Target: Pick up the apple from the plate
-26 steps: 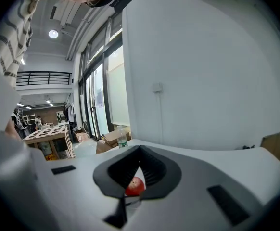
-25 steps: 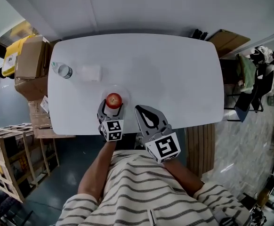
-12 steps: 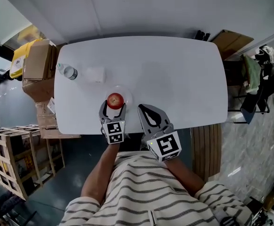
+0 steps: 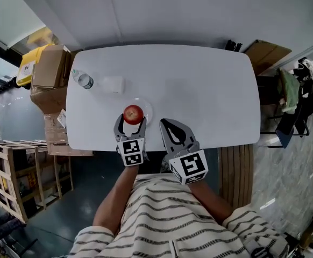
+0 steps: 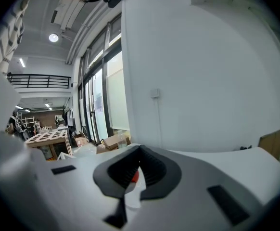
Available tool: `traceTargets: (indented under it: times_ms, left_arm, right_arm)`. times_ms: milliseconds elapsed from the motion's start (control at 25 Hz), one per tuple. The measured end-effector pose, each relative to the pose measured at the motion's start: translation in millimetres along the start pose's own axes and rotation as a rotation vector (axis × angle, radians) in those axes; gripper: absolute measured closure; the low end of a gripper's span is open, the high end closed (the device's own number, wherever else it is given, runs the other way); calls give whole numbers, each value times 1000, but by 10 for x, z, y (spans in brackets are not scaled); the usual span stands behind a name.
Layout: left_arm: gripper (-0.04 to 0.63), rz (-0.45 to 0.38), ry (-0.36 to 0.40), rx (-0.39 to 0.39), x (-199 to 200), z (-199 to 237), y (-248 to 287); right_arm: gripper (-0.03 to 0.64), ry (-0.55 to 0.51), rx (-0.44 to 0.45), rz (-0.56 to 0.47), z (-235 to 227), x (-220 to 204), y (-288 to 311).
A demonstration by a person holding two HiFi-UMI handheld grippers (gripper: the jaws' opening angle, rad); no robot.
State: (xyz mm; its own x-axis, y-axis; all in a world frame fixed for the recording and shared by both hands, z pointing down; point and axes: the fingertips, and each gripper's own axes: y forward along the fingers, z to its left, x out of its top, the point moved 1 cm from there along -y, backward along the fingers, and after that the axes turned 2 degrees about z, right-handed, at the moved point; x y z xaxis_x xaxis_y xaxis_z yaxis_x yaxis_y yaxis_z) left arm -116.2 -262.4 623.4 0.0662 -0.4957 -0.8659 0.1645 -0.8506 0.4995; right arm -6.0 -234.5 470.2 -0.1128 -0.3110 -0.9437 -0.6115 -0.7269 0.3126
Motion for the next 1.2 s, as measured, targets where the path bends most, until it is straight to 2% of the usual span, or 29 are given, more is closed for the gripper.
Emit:
traceTargets:
  times_ms: [680, 1200]
  left_arm:
    - [221, -88, -32, 25, 599, 16, -608]
    - [221, -206, -40, 18, 1048, -61, -1116]
  right_arm:
    - [604, 10, -3, -65, 152, 202, -169]
    - [604, -4, -15, -92, 265, 303, -295]
